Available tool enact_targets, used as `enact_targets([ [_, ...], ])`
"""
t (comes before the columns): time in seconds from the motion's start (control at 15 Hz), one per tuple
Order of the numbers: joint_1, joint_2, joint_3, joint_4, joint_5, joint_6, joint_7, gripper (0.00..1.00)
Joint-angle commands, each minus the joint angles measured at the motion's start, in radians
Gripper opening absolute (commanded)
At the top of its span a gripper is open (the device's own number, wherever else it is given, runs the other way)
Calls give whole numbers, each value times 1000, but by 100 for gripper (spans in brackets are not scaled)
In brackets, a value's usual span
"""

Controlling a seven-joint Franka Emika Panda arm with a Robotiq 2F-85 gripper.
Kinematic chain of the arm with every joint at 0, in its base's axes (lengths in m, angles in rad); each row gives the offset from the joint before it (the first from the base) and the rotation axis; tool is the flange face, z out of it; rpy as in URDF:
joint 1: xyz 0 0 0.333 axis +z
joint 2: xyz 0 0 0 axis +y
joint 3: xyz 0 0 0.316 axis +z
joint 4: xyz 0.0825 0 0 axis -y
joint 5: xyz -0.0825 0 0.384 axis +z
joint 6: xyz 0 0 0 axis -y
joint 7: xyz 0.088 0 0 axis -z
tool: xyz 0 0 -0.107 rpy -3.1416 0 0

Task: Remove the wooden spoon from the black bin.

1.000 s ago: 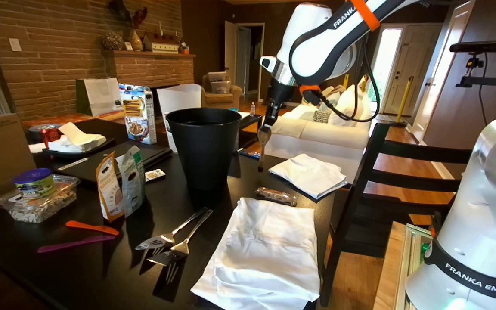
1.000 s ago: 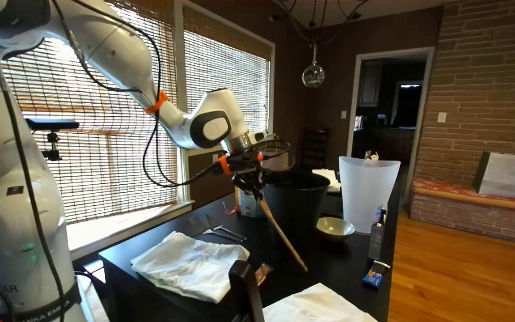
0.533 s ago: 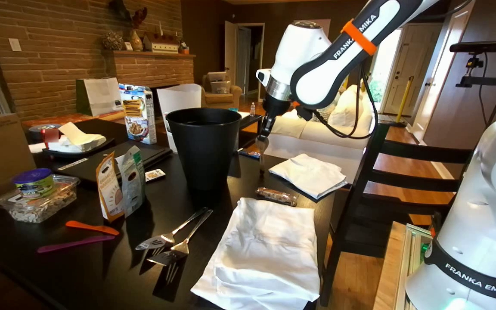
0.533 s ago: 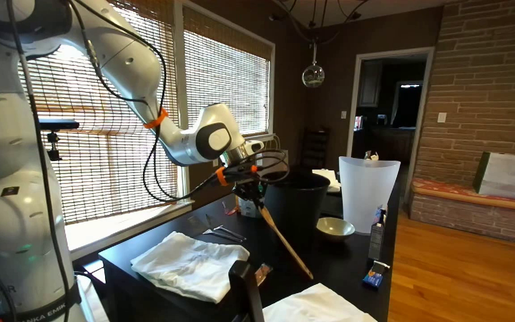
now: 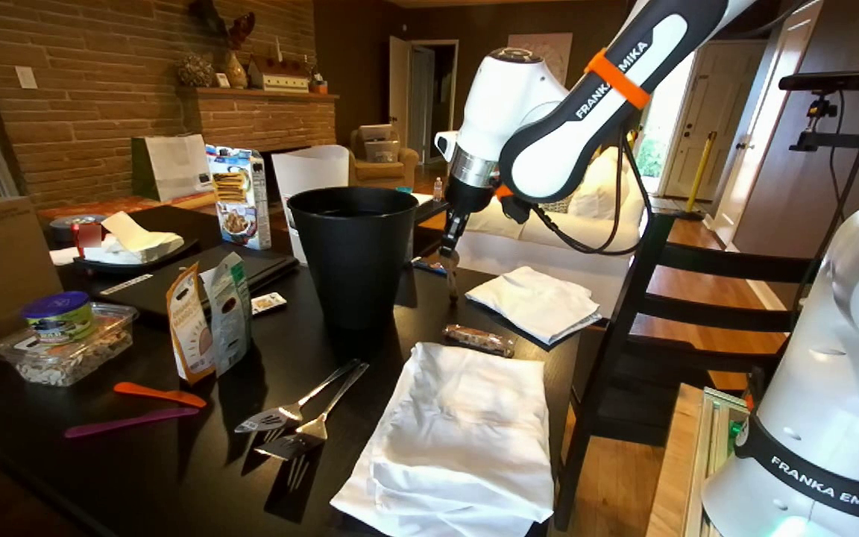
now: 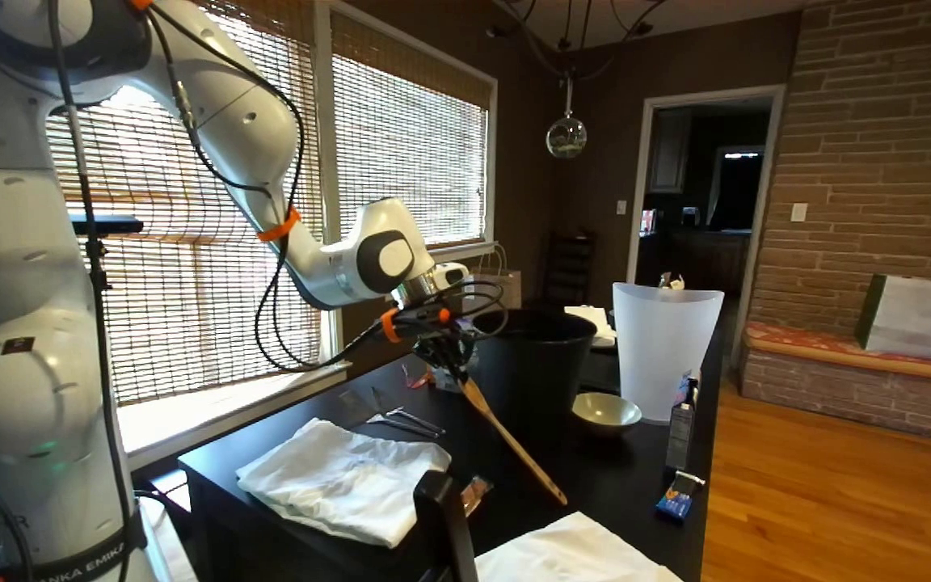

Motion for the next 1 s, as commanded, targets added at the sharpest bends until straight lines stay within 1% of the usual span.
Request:
enact_targets([
  [0.0,-14,37,16,-3,-71,14,116,2],
  [0.07,-16,43,18,-1,-97,14,150,2],
  [0.2,-24,53,22,-8,-196,17,231,2],
  [0.47,-11,85,21,-12,-355,14,359,2],
  [0.67,2,107,26,-9,-397,14,426,2],
  [0.93,18,132,38,-13,-419,9,475,2],
])
